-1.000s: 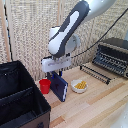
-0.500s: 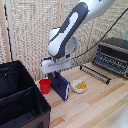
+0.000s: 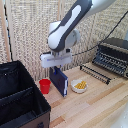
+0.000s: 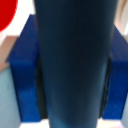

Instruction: Gently maneuver your gripper in the book's direction. Confidently hold the book by angling your gripper properly. Relocate the book to the caddy. Pinpoint the back pocket of the caddy and set the book down inside it.

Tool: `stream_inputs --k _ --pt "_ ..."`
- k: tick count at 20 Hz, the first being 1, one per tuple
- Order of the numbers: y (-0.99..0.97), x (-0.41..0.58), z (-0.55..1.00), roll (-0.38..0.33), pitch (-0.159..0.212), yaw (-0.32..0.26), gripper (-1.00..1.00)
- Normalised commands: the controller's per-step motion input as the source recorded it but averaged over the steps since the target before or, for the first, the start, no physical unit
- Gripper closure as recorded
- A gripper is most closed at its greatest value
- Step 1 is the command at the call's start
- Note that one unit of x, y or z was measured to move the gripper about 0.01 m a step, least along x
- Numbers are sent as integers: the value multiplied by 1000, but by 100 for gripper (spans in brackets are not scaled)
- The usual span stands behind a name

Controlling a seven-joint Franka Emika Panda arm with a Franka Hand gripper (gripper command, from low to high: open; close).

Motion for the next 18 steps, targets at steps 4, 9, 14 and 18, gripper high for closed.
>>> stream_inputs --k 4,9,14,18 --pt "1 492 926 -22 120 45 100" --pt "49 718 918 -38 122 3 100" --pt "140 494 933 -58 41 -174 100" --pt "12 106 811 -12 5 -306 100"
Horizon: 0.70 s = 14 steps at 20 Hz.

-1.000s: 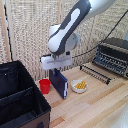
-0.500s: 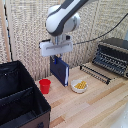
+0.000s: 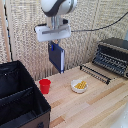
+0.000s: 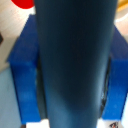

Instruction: Gently maneuver your gripper in the book's direction. Confidently hold the book by angling your gripper properly. Relocate the book to the caddy. Pinpoint the back pocket of the caddy and set the book down inside it.

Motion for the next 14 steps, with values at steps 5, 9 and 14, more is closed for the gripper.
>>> stream_inputs --k 5,9,14 --pt "-18 0 713 1 0 -357 100" --pt "0 0 691 -14 -3 -361 100" --pt "165 0 565 -5 -36 -323 100"
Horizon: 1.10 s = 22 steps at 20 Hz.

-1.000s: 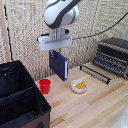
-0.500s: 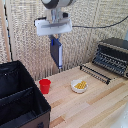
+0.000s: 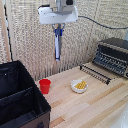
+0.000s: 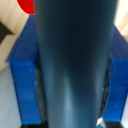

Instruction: Gently maneuver your gripper in the book's direction. Confidently hold the book by angling your gripper properly. Relocate the book to the caddy. Pinpoint the back pocket of the caddy and set the book down inside it.

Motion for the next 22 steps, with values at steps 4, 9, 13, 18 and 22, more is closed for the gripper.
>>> stream_inputs --k 4,9,13,18,22 --pt "315 0 424 2 -24 -277 100" --pt "494 0 368 7 -2 -213 100" --pt "761 5 369 0 0 -125 100" --pt "787 49 277 0 2 -110 100" --pt "836 119 236 0 10 -86 100"
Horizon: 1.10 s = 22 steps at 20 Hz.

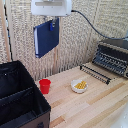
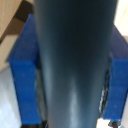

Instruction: Gently maneuver your gripper in the book's direction. Confidently hold the book by angling your gripper properly. Relocate the book to the caddy. Pinpoint the back pocket of the caddy and set the book down inside it.

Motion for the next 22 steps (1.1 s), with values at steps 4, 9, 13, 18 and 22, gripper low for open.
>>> stream_inputs --k 4,9,13,18,22 --pt "824 111 239 0 6 -92 100" --pt "798 86 271 0 1 -103 100" --pt "780 64 442 0 0 -111 100" --pt "721 2 401 0 0 -134 100" --pt "704 0 336 0 0 -132 100"
